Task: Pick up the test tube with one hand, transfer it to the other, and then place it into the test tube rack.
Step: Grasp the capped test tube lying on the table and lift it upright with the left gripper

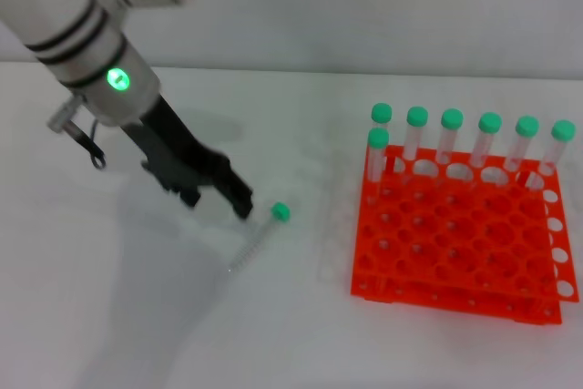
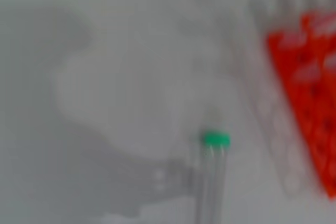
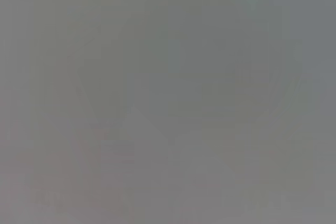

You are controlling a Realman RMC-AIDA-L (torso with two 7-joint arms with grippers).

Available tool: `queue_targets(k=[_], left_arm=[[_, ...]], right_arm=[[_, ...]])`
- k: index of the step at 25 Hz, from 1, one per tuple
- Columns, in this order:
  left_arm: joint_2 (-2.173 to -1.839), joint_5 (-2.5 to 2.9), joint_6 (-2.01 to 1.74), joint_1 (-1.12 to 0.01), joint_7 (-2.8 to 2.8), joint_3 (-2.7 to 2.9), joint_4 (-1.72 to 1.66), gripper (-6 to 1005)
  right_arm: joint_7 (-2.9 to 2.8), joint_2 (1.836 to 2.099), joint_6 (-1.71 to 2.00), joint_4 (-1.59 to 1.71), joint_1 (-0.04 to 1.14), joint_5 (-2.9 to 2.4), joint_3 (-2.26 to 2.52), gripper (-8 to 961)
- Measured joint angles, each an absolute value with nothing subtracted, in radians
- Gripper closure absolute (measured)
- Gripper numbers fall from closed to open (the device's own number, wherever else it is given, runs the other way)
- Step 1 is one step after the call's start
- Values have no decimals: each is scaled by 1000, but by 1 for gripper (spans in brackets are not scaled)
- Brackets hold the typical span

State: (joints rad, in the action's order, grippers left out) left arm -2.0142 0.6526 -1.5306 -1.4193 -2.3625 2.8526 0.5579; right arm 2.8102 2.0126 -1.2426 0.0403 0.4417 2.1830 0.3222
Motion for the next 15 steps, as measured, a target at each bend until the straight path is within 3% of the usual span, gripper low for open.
queue_targets(k=[3,6,15], left_arm=[[-2054,760,-1483,-1449,-2440,2851,478,132],[-2073,816,-1433,-1461,-2479,2850,403,133],[-2073,894,-1350,-1454,-2542,2847,329,141]], right_arm=[[2810,2013,-1243,40,438,2183,322,115],[2810,2012,-1243,40,435,2183,322,117],[2810,2013,-1237,37,431,2183,322,121]])
